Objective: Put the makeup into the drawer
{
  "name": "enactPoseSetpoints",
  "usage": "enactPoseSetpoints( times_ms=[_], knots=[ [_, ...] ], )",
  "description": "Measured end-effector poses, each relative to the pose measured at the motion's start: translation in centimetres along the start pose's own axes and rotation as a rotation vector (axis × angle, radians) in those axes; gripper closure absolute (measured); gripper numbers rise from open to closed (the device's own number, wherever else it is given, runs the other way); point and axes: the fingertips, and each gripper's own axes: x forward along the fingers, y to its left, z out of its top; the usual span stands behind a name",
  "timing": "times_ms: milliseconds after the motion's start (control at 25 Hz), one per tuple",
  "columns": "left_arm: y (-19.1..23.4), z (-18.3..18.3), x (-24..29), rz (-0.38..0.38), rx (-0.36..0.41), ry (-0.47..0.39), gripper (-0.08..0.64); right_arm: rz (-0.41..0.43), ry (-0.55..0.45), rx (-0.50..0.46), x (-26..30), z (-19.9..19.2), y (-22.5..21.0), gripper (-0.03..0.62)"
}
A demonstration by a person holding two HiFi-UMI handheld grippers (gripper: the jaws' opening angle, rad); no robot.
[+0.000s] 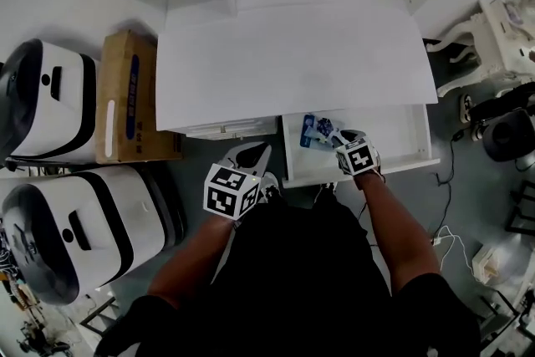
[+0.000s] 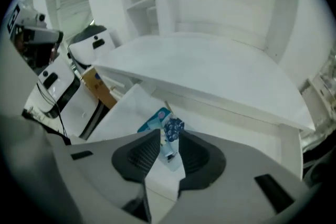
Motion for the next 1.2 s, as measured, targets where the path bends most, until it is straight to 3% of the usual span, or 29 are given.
enactPoseSetpoints(
  times_ms=[120,280,360,560,840,1200],
  knots=[
    [-0.3,0.7,0.3,-0.047,0.04,0.0,0.549,0.003,-0.164,0.208,-3.5,2.3,0.1,0.476],
    [-0.7,1.0,0.8,-0.101,0.087,0.008,0.549,0.096,-0.356,0.504,-7.9,3.7,1.6,0.541],
    [-0.8,1.1,1.0,-0.119,0.099,0.011,0.549,0.123,-0.407,0.567,-9.7,3.9,2.5,0.551],
    [-1.4,1.9,0.4,-0.132,0.072,-0.024,0.549,0.162,-0.472,0.484,-13.8,5.3,5.3,0.565],
    [-3.7,1.8,-0.6,-0.066,0.094,-0.059,0.549,0.162,-0.573,0.295,-19.8,7.6,6.8,0.565],
    [-11.8,-0.3,-3.0,0.013,0.03,-0.134,0.549,0.258,-0.601,0.234,-24.8,2.1,7.0,0.563]
  ],
)
